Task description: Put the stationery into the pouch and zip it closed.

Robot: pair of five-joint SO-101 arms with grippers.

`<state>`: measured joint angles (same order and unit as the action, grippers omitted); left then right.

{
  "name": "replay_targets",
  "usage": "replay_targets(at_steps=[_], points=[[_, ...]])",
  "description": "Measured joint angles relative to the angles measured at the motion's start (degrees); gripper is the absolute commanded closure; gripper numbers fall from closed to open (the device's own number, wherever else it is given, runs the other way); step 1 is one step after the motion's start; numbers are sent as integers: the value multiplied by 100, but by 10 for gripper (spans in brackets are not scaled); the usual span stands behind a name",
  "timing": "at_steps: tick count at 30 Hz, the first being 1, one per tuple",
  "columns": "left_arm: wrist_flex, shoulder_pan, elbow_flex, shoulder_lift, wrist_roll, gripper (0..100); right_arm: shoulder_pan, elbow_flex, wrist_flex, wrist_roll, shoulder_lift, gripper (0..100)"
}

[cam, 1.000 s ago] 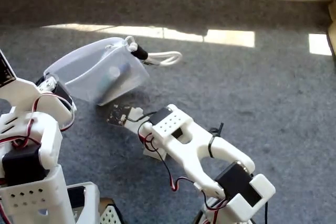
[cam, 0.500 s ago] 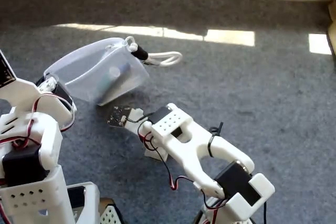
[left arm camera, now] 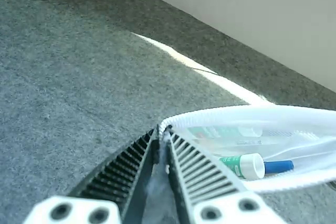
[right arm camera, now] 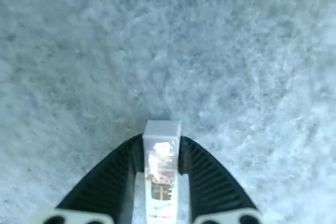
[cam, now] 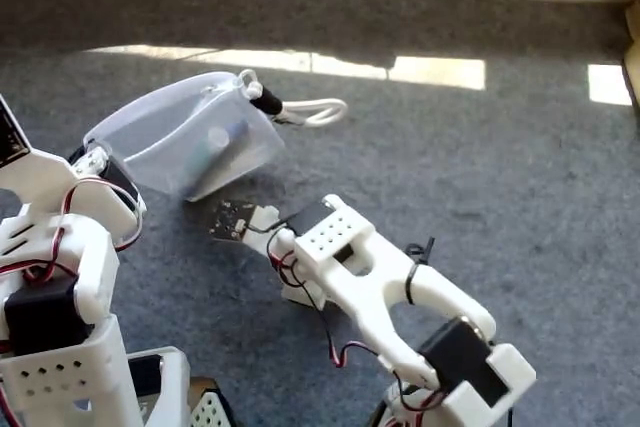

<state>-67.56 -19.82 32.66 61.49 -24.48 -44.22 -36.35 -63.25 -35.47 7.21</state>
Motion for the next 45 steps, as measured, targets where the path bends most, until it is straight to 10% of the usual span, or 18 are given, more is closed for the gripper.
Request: replay_targets(at_steps=[20,45], points=[[0,703,44,79,325,993,-18,-607,-141,826,4466,993],[0,862,88,88,343,993,-431,-607,4132,2822,5160,993]])
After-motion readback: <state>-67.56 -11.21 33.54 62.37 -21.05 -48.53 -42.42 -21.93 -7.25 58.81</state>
